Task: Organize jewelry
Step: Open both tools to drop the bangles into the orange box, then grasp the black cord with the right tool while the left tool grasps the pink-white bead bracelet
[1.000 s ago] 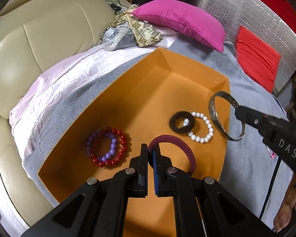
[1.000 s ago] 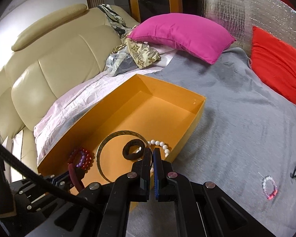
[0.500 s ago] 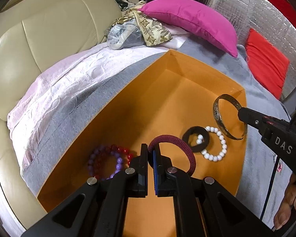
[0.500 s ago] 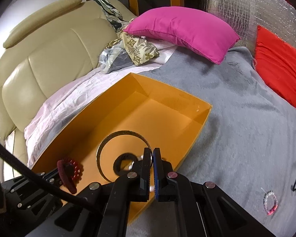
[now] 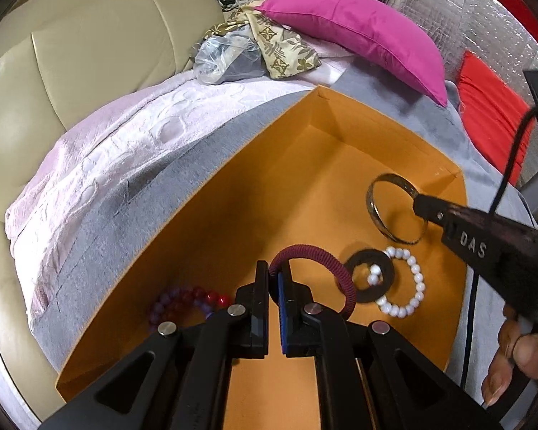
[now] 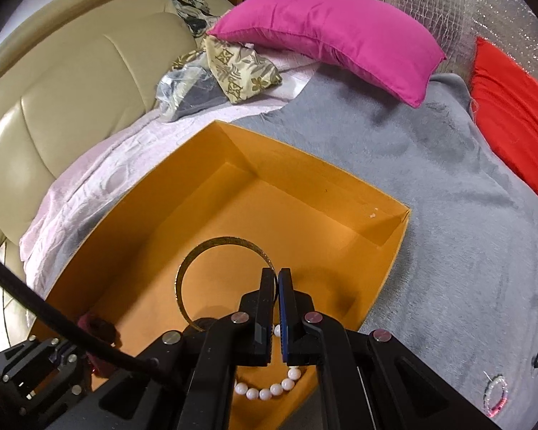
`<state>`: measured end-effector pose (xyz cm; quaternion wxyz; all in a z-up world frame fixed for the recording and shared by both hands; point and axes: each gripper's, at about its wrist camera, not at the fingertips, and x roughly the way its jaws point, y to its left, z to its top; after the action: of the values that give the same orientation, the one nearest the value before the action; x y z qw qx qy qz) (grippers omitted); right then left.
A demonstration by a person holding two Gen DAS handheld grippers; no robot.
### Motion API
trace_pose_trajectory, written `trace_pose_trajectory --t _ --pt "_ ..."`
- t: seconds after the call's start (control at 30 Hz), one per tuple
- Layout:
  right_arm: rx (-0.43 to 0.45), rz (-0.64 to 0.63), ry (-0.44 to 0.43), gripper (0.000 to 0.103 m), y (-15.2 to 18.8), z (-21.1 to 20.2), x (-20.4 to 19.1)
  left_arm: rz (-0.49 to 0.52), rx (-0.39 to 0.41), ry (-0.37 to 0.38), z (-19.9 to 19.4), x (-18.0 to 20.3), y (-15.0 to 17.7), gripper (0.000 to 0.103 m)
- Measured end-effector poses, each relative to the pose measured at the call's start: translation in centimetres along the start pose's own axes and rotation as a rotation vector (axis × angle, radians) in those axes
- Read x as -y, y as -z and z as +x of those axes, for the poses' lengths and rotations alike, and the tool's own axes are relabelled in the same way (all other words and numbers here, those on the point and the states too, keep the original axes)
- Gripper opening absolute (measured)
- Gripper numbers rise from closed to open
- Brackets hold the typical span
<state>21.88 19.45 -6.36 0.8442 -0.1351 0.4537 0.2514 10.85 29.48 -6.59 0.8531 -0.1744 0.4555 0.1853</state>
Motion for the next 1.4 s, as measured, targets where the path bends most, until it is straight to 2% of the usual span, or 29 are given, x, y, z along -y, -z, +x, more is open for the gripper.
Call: trace_pose_trajectory --t 0.23,0.3,0.33,0.37,0.4,0.43,0.5,0.63,0.67,0.7,0.73,0.77,0.83,1.0,1.13,1.23,1.4 --pt "-0.011 0.021 0.009 0.003 -0.2 0.8 0.5 -0.014 -0.013 -0.027 0.8 -0.5 0.0 0.005" --pt "-0.016 0.027 0.015 0.007 -0.3 1.1 0.5 -0.039 -0.019 -0.020 1.0 -0.9 -0.1 0.011" --pt "-0.013 0.036 0.020 0.008 -0.4 1.1 0.6 -0.050 -0.020 -0.019 1.1 -1.2 -0.2 0.026" --pt "-0.014 0.042 0.020 0.009 -0.5 1.2 0.6 -0.059 -0.018 -0.030 1.0 -1.4 -0.2 0.048" --pt "-0.019 0.049 0.013 0.009 -0.5 1.4 0.7 -0.060 -0.013 -0.037 1.0 -1.5 -0.2 0.056" --pt "-0.021 0.051 0.012 0.009 -0.5 1.5 0.7 -0.059 0.005 -0.047 0.7 -1.6 -0.3 0.058" --pt "-0.009 0.059 0.011 0.019 -0.5 1.3 0.8 -0.060 0.023 -0.053 0.2 -1.8 -0.3 0.058" --pt "0.021 0.097 0.007 0.021 -0.4 0.2 1.6 -0.062 0.022 -0.055 -0.4 -2.1 -0.3 0.061" --pt "0.033 0.110 0.004 0.030 -0.4 -0.2 1.9 -0.061 0.023 -0.058 -0.6 -2.1 -0.3 0.066" --pt "0.045 0.118 0.007 0.049 -0.4 -0.6 2.1 -0.061 0.023 -0.060 -0.7 -2.1 -0.2 0.068" --pt "0.069 0.128 0.001 0.060 -0.2 -1.3 2.5 -0.061 0.024 -0.061 -1.0 -2.1 -0.1 0.069" --pt "0.095 0.135 -0.018 0.067 0.0 -2.0 2.7 -0.063 0.025 -0.060 -1.3 -2.2 0.0 0.069" --pt "0.118 0.154 -0.001 0.068 0.4 -3.2 3.4 -0.078 0.029 -0.058 -2.1 -2.6 0.2 0.069" --pt "0.175 0.235 -0.024 0.069 2.6 -6.5 6.2 -0.097 0.055 -0.057 -4.2 -3.0 0.7 0.069" --pt "0.210 0.263 -0.003 0.069 5.5 -9.4 8.7 -0.103 0.099 -0.056 -6.8 -2.7 1.6 0.070" --pt "0.226 0.294 0.029 0.071 8.9 -11.3 11.1 -0.087 0.127 -0.057 -8.2 -1.5 2.7 0.076" --pt "0.195 0.361 0.092 0.072 14.6 -12.5 16.3 0.001 0.132 -0.023 -9.2 3.0 4.7 0.077"
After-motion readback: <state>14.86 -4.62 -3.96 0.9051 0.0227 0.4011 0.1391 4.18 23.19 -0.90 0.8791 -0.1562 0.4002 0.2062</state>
